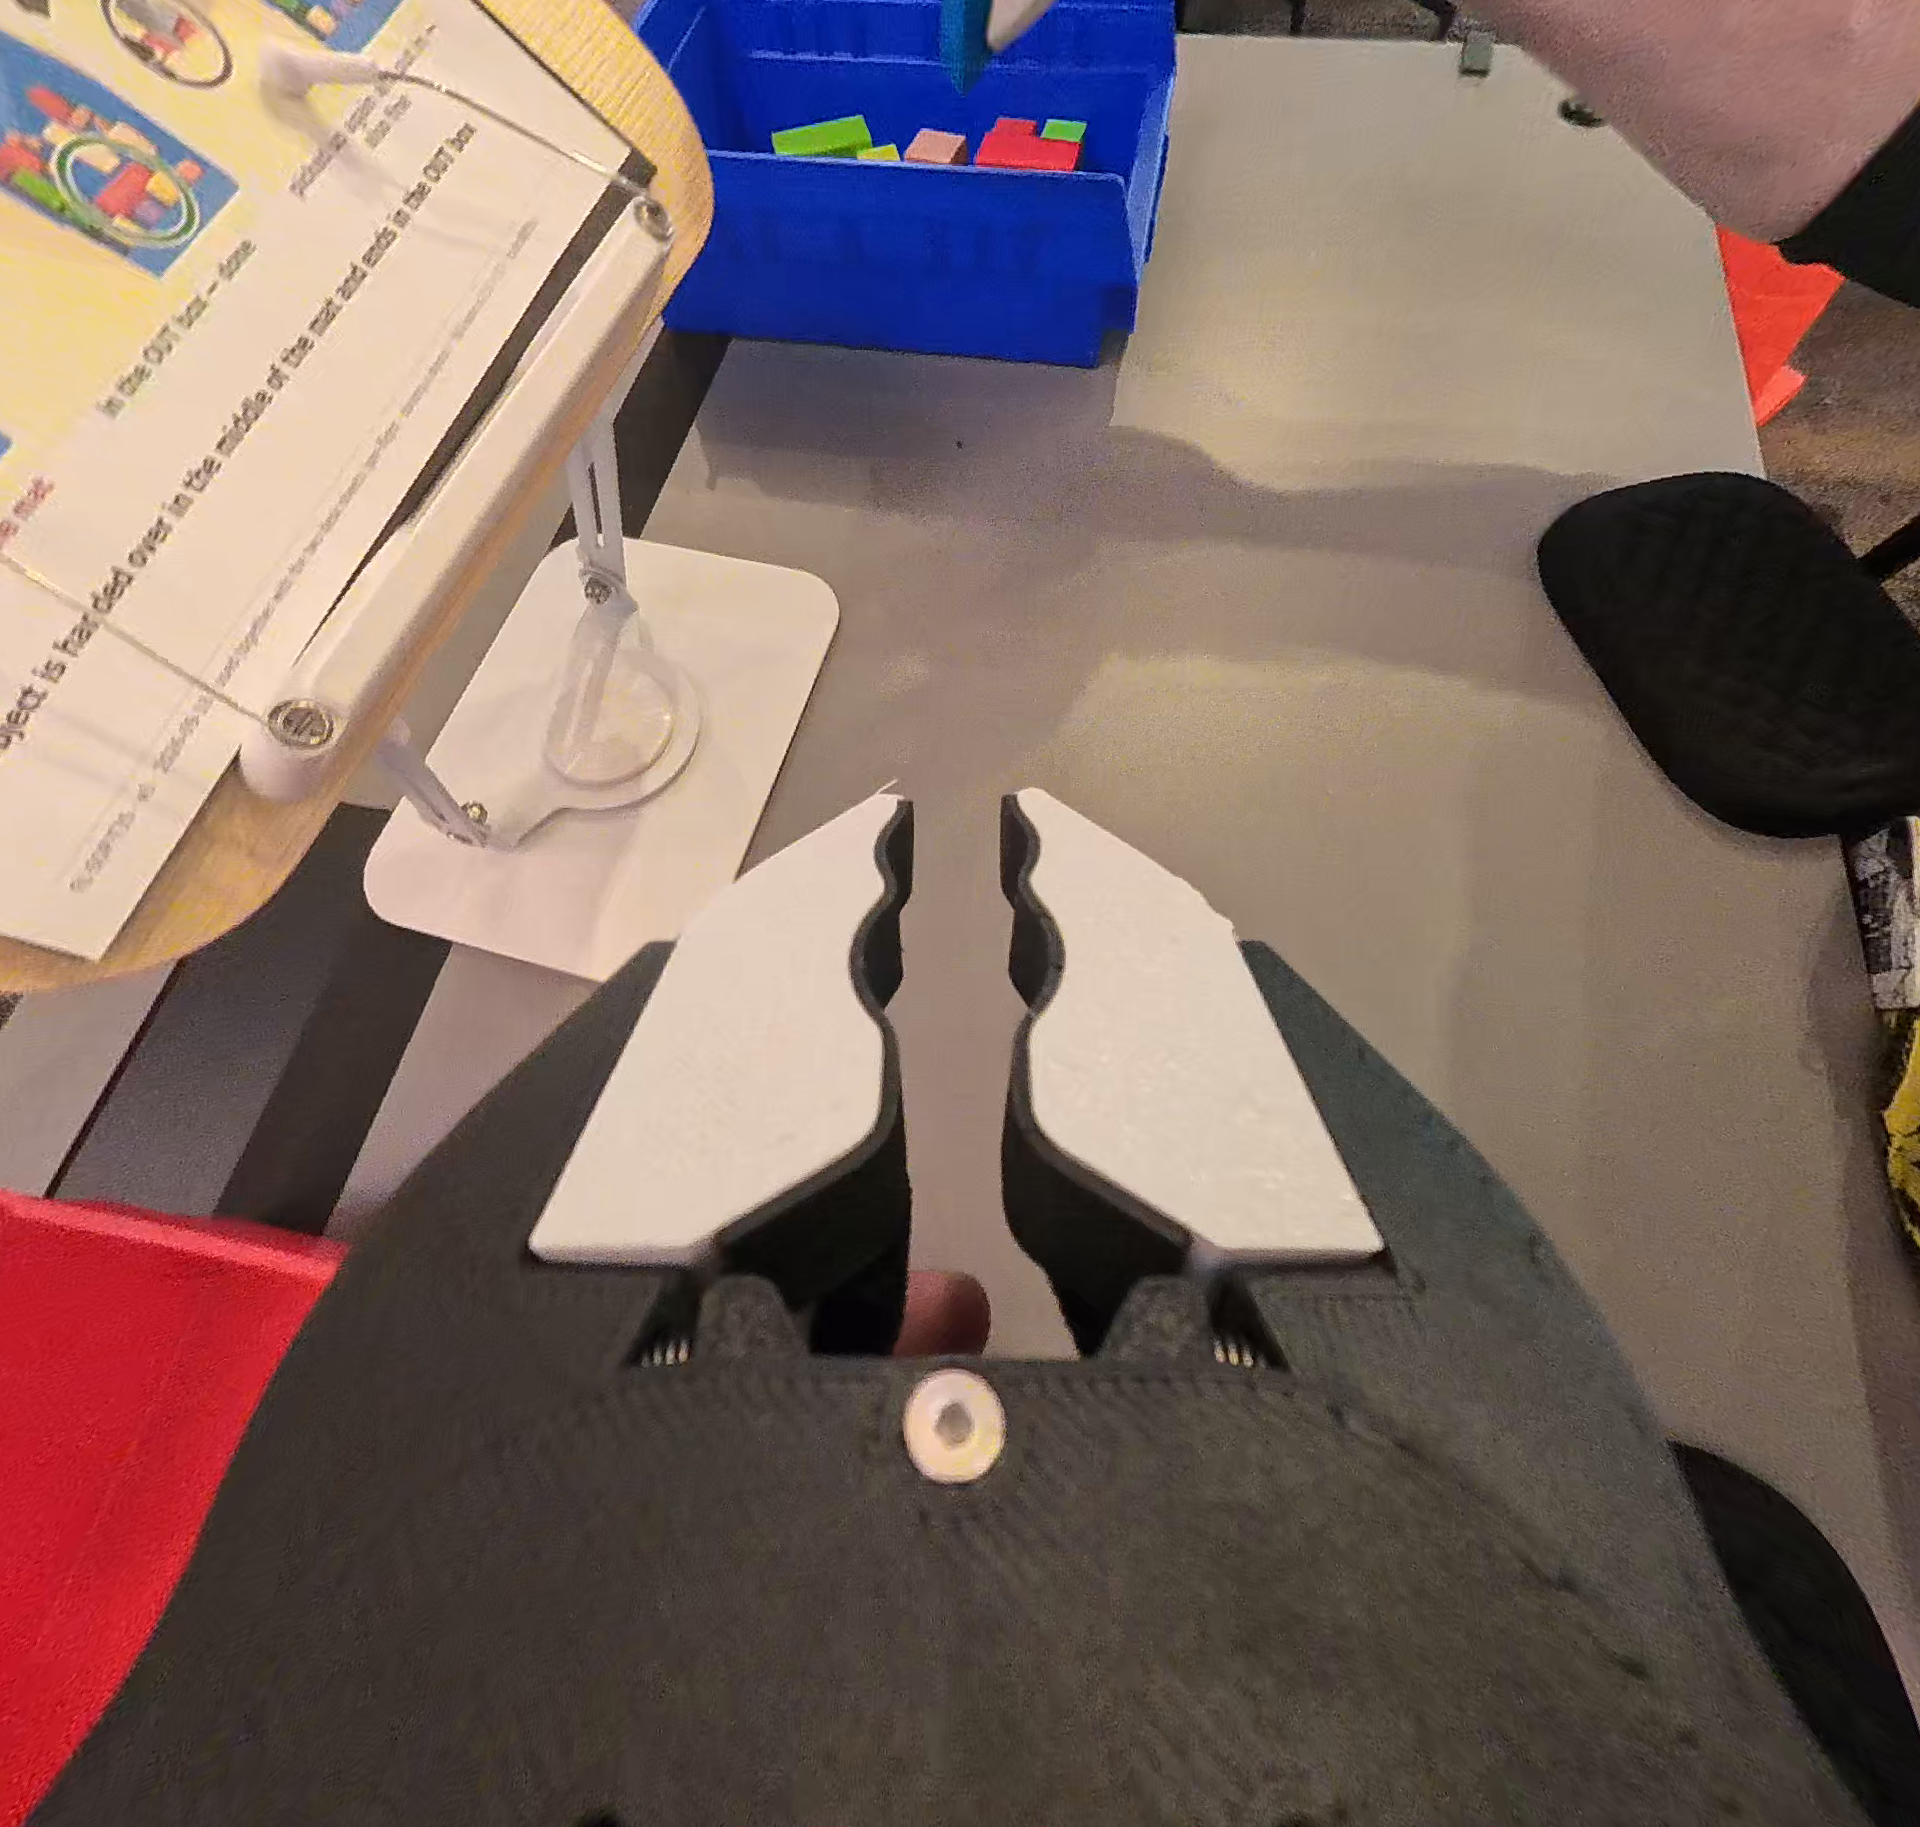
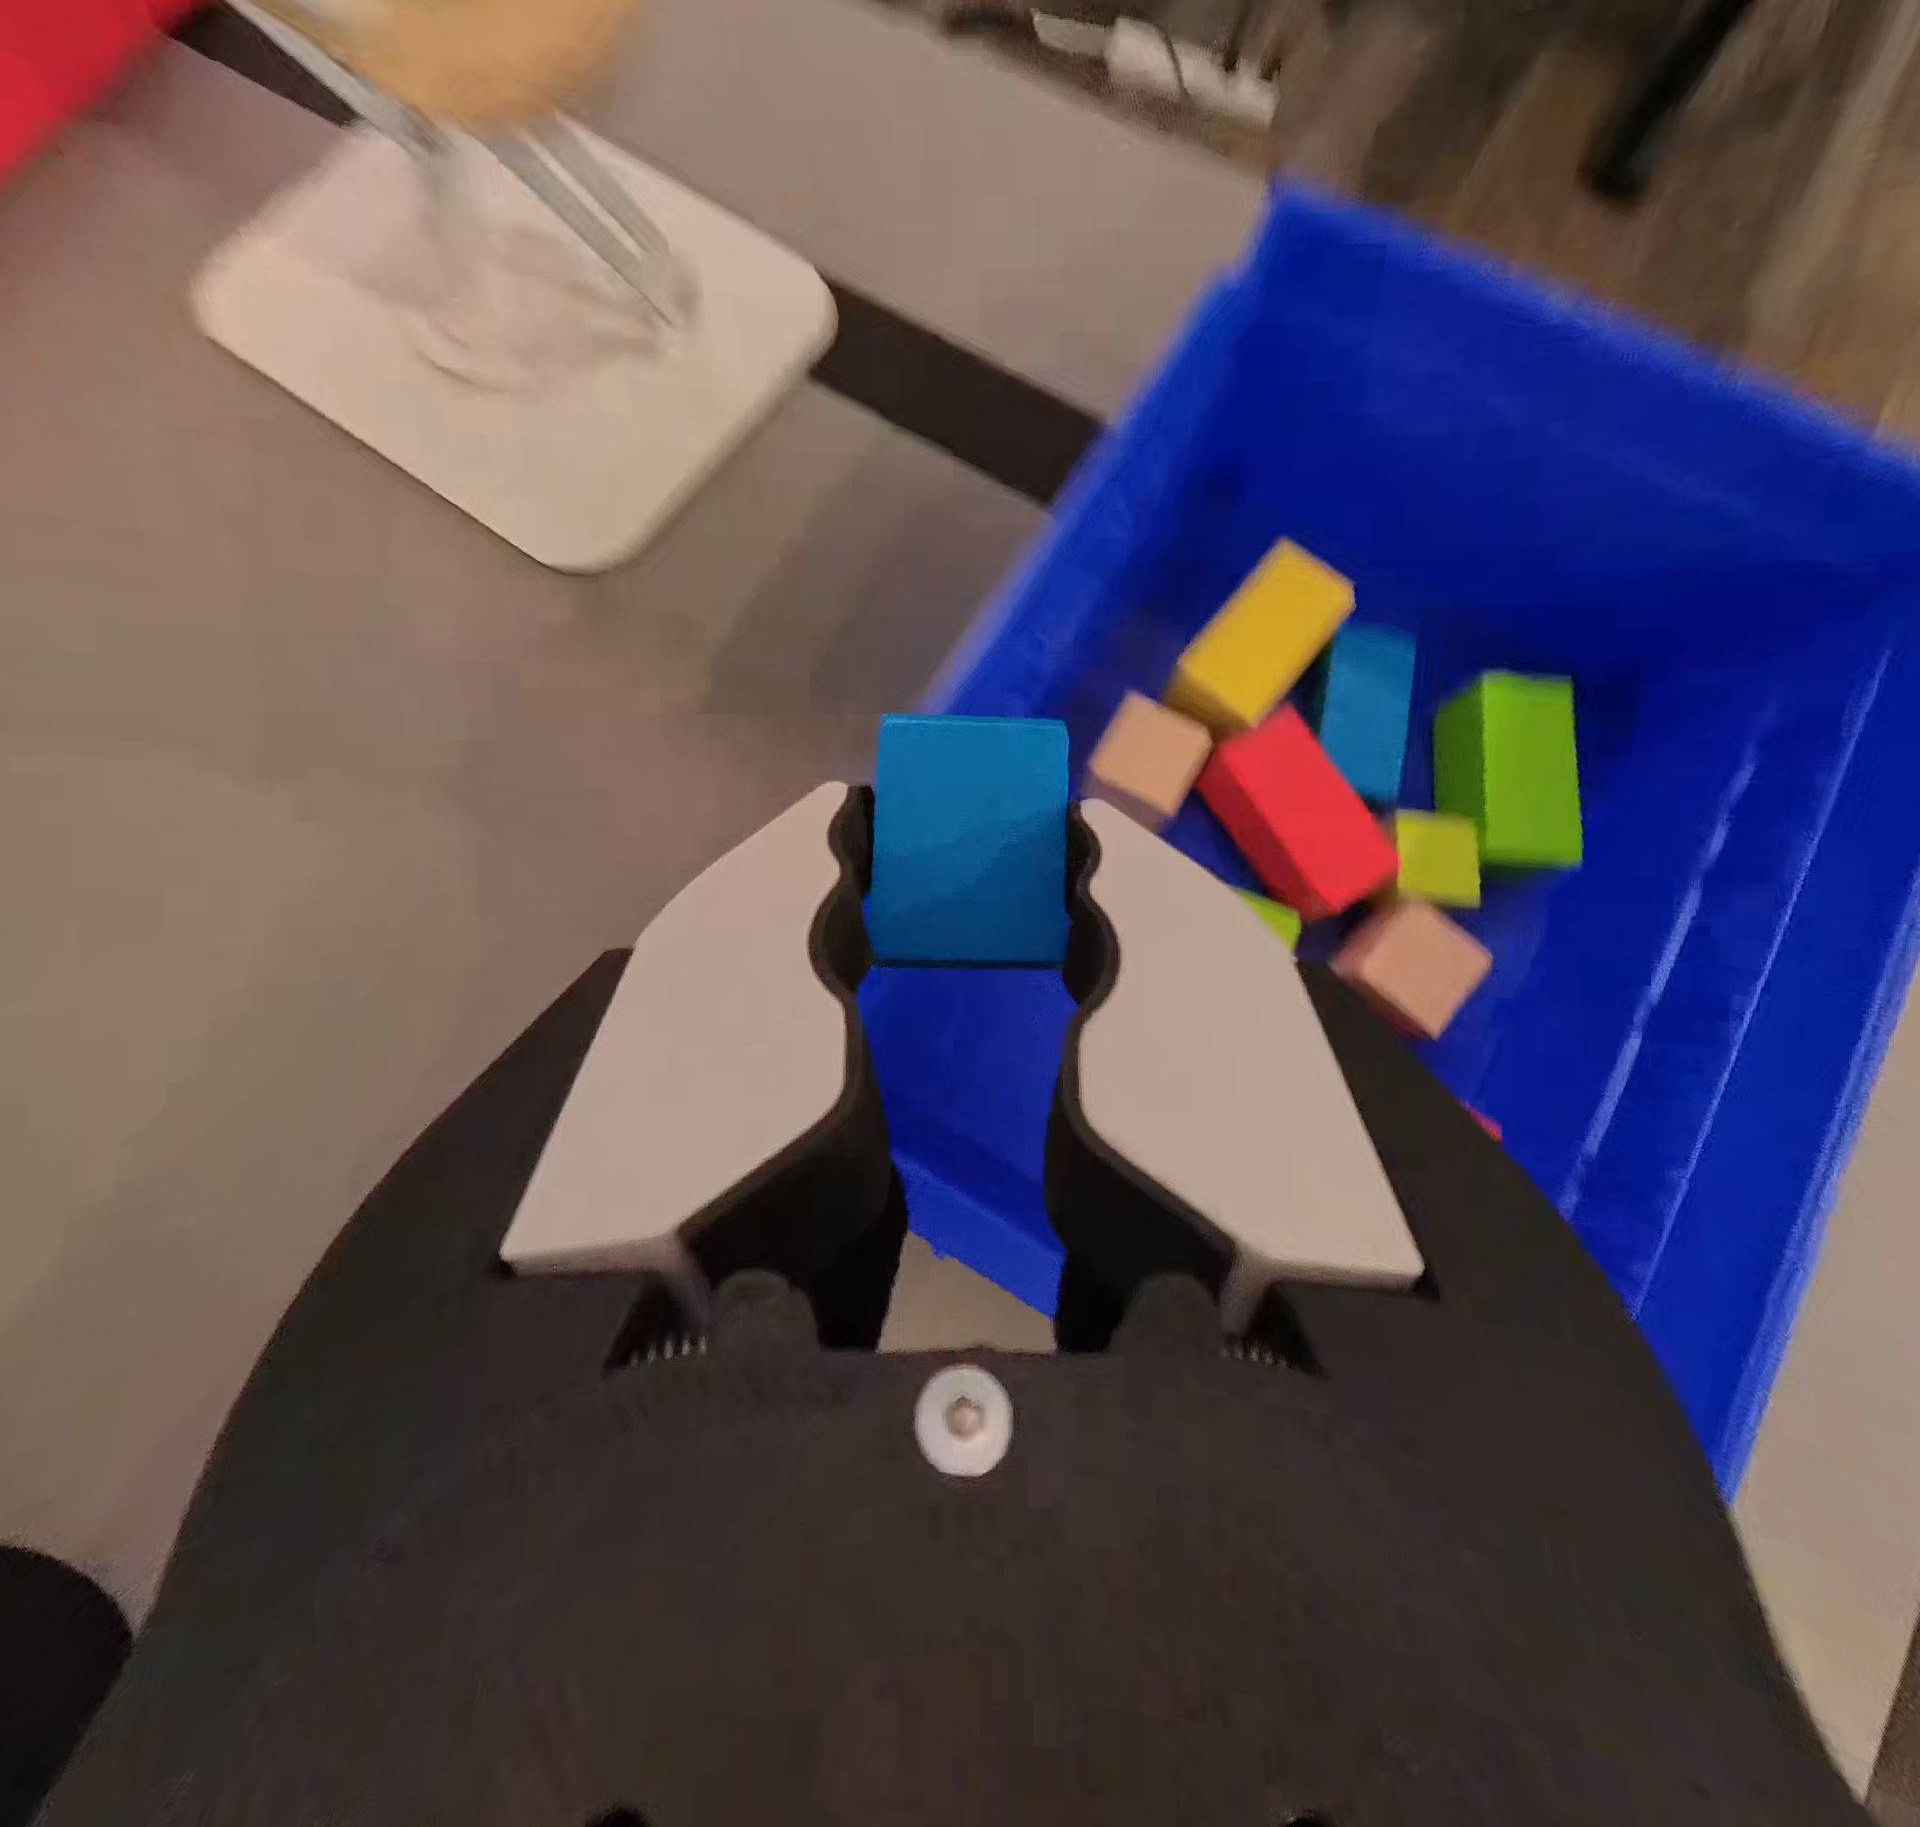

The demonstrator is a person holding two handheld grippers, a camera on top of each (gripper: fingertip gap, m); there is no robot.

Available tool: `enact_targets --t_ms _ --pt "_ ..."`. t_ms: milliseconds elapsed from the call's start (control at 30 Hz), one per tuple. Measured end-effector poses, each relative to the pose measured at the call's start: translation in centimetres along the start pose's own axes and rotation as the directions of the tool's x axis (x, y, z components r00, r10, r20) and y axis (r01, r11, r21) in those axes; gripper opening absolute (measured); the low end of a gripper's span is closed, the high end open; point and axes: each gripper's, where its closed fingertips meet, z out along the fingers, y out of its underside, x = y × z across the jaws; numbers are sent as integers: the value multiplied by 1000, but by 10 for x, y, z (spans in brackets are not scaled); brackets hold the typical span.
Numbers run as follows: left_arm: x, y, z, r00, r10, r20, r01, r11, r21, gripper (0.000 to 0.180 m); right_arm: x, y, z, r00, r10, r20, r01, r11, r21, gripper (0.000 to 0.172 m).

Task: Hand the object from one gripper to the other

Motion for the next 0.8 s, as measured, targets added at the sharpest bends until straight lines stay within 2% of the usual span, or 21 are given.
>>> enact_targets --t_ms 167,300,600,800 --pt "-6 8 -8 999 -36 31 36 999 5 17 38 60 52 997 62 -54 -71 978 -196 33" --pt "-11 14 -13 997 -63 45 63 998 5 17 48 76 73 993 81 -87 -100 966 -239 33" --pt "-21 31 -17 992 -85 88 88 996 -32 22 44 91 66 990 86 -114 -125 906 -403 33" --pt "-24 39 -27 989 -95 112 100 994 -38 23 38 103 67 990 50 -130 -106 877 -469 33"
